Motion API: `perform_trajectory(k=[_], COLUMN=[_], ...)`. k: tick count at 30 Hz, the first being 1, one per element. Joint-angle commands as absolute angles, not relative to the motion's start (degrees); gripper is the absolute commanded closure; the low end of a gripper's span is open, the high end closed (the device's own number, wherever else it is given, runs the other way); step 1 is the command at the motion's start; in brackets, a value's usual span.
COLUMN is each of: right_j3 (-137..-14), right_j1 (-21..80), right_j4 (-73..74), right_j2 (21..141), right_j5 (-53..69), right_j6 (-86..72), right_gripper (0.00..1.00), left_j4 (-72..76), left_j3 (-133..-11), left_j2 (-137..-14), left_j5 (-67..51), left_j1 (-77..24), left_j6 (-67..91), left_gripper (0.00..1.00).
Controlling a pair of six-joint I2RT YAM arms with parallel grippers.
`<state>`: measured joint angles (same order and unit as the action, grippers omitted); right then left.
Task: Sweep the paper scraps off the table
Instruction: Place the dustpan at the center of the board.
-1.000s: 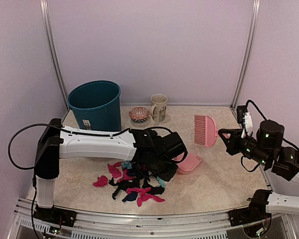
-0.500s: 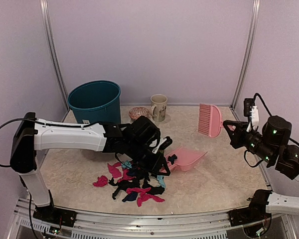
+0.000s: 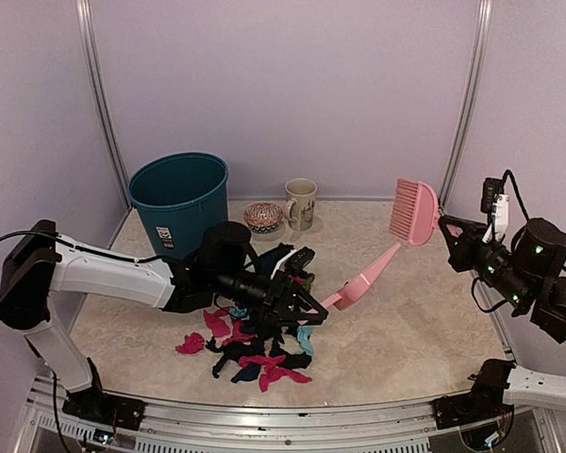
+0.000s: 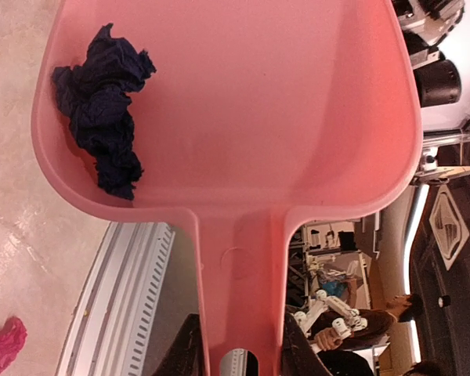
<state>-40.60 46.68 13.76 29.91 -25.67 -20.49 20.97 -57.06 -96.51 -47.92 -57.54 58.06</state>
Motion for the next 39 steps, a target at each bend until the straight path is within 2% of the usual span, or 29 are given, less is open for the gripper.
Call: perform_trajectory(k=[1, 7, 9, 23, 32, 35, 39], right_j3=[-41.26, -40.37, -40.44, -39.05, -39.00, -38.82, -38.85], right_j1=[46.05, 46.05, 46.03, 46.05, 46.05, 46.05, 46.05], right_j4=[10.98, 11.01, 11.55, 11.48, 11.35, 11.22, 11.49], right_j2=[26.14, 24.03, 24.28, 24.43, 25.53, 25.95, 27.85], right_j5=[-30.26, -32.12, -32.12, -31.60, -30.77, -30.59, -30.65], right_j6=[-21.58, -22.04, -22.36, -23.29, -23.23, -22.86, -22.31], right_gripper=[1.00, 1.00, 1.00, 1.00, 1.00, 1.00, 1.00], left_j4=[58.46, 94.16, 98.96, 100.42, 97.32, 90.67, 69.98], left_j3=[-50.87, -48.25, -48.25, -45.29, -45.06, -44.98, -46.36], left_j2=[-96.84, -105.47, -107.56, -109.24, -108.06, -105.74, -100.47], left_j5=[-53.49, -51.25, -49.99, -45.33, -46.61, -47.61, -48.41], left_j1=[-56.19, -56.09, -56.14, -55.90, -55.88, -55.94, -56.16], left_j6=[81.98, 107.28, 110.66, 112.12, 109.43, 104.98, 91.17], left_gripper=[1.00, 1.00, 1.00, 1.00, 1.00, 1.00, 1.00])
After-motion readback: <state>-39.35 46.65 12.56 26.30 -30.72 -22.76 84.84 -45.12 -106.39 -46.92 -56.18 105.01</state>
